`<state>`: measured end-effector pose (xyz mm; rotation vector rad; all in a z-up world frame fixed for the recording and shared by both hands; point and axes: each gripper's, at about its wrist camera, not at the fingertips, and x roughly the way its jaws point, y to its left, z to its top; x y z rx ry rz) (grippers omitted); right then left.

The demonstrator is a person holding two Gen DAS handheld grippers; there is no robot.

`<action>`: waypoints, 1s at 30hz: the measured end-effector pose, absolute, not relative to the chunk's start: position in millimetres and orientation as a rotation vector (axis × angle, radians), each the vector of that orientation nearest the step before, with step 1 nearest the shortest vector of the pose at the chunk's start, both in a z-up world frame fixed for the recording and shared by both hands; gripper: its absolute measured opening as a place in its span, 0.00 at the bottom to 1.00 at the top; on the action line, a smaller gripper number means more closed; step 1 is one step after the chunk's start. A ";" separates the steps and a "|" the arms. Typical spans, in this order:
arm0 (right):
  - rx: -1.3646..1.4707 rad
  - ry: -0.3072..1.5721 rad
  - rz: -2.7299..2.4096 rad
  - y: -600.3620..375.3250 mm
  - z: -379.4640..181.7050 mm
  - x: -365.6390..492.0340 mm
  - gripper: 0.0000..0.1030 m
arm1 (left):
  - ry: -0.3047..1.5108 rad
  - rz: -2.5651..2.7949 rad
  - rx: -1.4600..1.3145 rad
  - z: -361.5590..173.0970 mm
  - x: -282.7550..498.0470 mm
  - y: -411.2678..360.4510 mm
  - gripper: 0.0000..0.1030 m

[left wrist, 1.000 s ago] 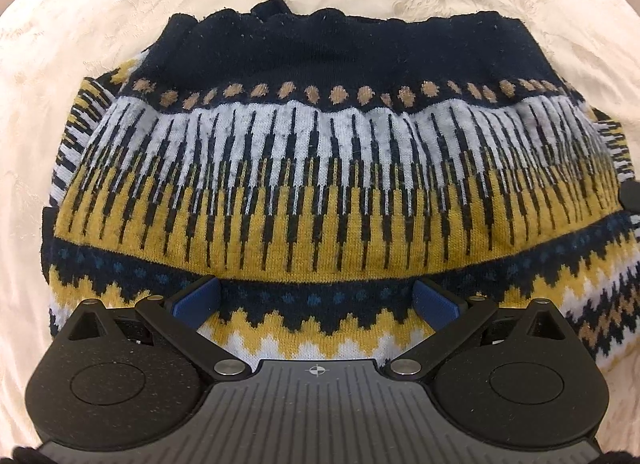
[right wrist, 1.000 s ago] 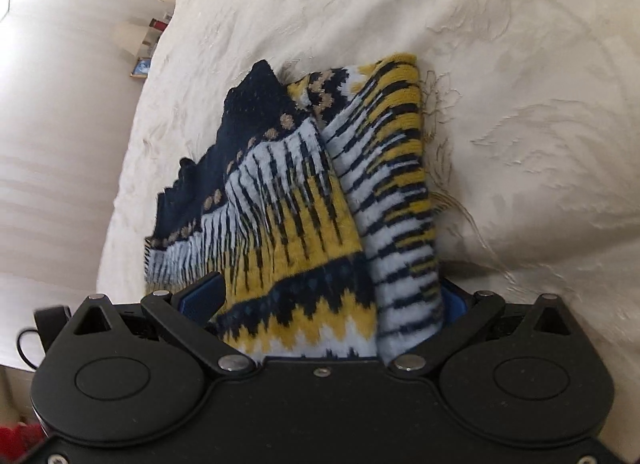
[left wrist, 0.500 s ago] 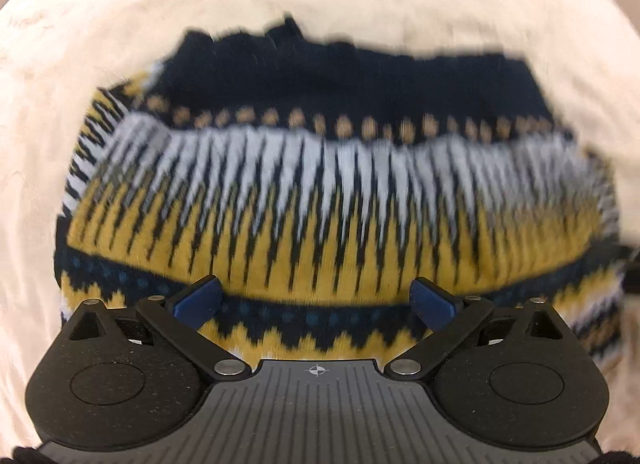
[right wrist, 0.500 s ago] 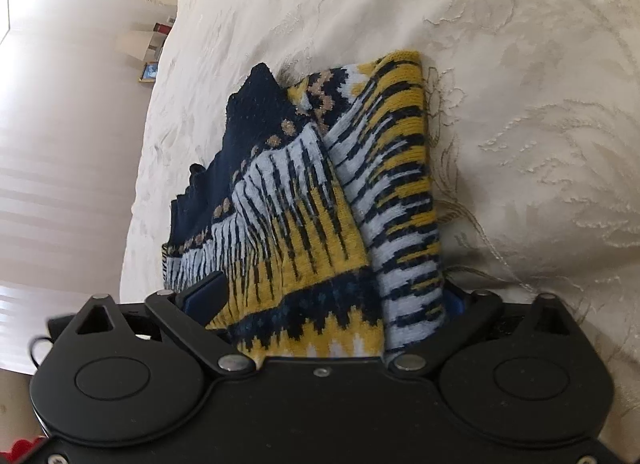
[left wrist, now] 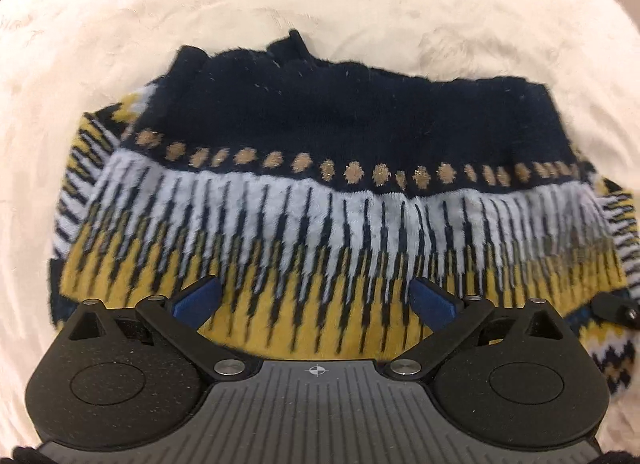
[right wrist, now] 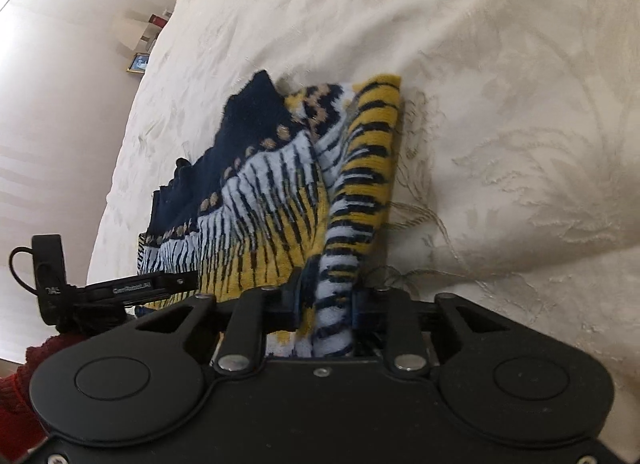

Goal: Fold small clothes

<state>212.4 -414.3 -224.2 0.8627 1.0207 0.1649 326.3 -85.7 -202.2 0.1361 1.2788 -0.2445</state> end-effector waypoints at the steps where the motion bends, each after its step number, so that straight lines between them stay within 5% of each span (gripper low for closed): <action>1: 0.851 1.021 0.155 -411.9 -219.8 212.3 0.29 | 1.270 -0.253 0.132 -196.7 323.2 -79.2 0.99; 20: 0.651 0.970 0.156 -273.3 -96.7 263.7 0.26 | 1.220 -0.234 -0.042 -143.2 278.5 94.9 0.99; 30: 0.511 1.047 0.224 -149.5 -109.8 320.9 0.26 | 1.226 -0.224 -0.051 -145.9 289.8 153.3 0.99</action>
